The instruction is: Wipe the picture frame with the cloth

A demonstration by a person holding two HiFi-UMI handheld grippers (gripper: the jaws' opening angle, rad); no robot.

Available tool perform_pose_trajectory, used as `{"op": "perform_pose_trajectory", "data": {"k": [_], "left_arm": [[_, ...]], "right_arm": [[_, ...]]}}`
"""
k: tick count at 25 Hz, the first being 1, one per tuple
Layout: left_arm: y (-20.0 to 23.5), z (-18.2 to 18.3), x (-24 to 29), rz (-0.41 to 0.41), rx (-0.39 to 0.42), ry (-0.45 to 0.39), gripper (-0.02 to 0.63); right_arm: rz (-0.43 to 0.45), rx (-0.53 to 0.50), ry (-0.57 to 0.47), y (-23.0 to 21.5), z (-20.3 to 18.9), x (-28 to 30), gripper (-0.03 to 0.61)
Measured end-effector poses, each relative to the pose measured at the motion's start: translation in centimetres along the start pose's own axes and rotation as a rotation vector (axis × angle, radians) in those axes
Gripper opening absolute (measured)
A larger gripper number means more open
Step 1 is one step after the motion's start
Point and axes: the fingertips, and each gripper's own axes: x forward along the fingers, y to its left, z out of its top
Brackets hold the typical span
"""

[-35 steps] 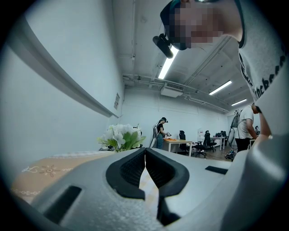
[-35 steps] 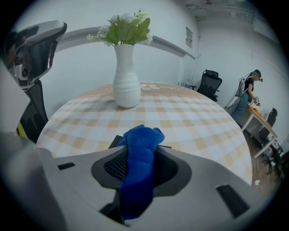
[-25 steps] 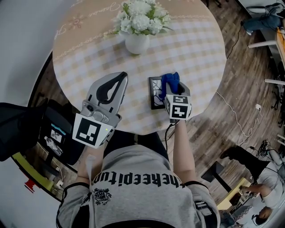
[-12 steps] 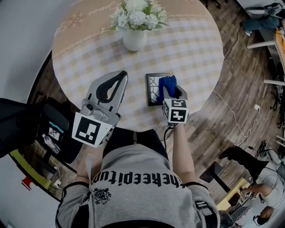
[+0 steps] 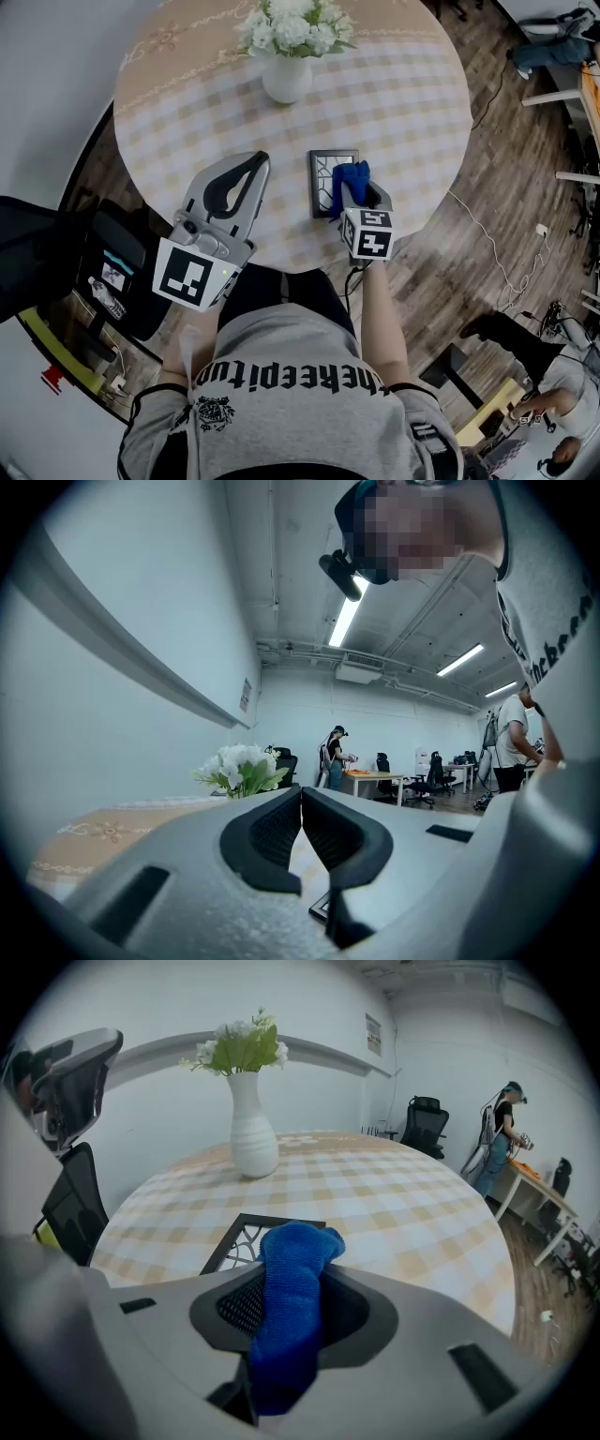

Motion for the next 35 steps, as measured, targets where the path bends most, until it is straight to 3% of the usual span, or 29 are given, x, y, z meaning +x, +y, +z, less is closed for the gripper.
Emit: {"op": "perform_pose_trajectory", "data": {"k": [15, 35], "left_arm": [[0.7, 0.5, -1.4, 0.049, 0.008, 0.003, 0.017], [-0.8, 0.7, -3.5, 0.067, 0.013, -0.009, 0.015]], "right_arm": [[0.154, -0.029, 0.002, 6.4, 1.3, 1.0, 0.138], [0.168, -0.089, 0.021, 7.8, -2.0, -1.6, 0.138]]}}
